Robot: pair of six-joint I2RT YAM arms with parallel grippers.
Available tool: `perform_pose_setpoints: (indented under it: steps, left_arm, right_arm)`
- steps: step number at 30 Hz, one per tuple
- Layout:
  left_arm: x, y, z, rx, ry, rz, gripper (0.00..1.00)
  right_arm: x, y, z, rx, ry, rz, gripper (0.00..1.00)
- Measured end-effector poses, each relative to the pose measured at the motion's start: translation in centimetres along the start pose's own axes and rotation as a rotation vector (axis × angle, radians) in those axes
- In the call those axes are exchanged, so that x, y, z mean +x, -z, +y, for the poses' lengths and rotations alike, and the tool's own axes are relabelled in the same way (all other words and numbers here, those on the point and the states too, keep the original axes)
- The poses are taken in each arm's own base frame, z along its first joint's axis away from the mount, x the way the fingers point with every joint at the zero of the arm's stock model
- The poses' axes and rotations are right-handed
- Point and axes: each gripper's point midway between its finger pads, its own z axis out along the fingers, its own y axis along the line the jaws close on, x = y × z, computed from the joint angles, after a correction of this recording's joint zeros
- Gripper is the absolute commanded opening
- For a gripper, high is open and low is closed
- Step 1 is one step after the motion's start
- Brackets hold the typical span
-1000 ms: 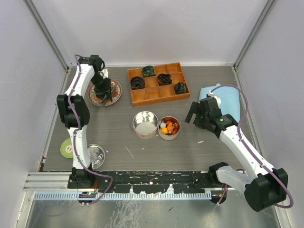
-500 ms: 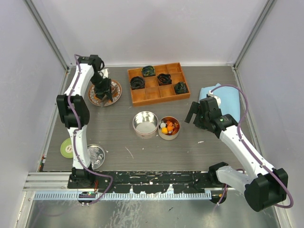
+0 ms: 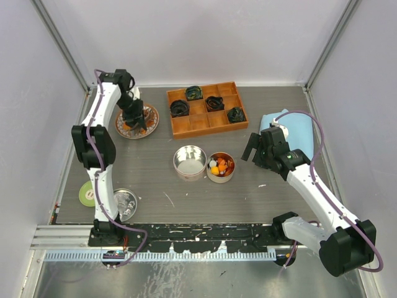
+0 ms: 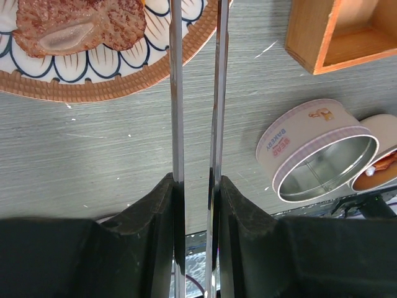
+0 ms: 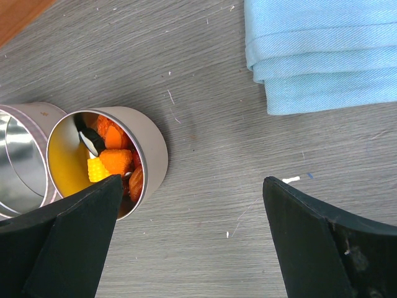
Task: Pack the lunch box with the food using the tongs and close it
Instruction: Pick up the fake food from the plate, then place the fake food in the packing box.
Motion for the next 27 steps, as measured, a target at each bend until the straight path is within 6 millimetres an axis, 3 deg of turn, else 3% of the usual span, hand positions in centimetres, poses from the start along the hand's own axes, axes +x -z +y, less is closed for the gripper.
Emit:
perform_pose_setpoints:
  steps: [13, 19, 27]
  left_arm:
    - [0.4, 3.8, -1.7, 0.047, -0.009, -0.096, 0.21]
    - [3.1, 4.8, -3.5, 0.069, -0.046, -0.088, 0.21]
    - [7.9, 6.9, -9.3, 0.120, -0.184, -0.109, 0.23]
  right_arm:
    - [0.0, 0.0, 0.0, 0.000, -0.001, 0.000, 1.00]
    - [0.0, 0.0, 0.0, -0.002, -0.001, 0.000, 1.00]
    - [0.1, 0.0, 0.2, -0.010, -0.009, 0.004, 1.00]
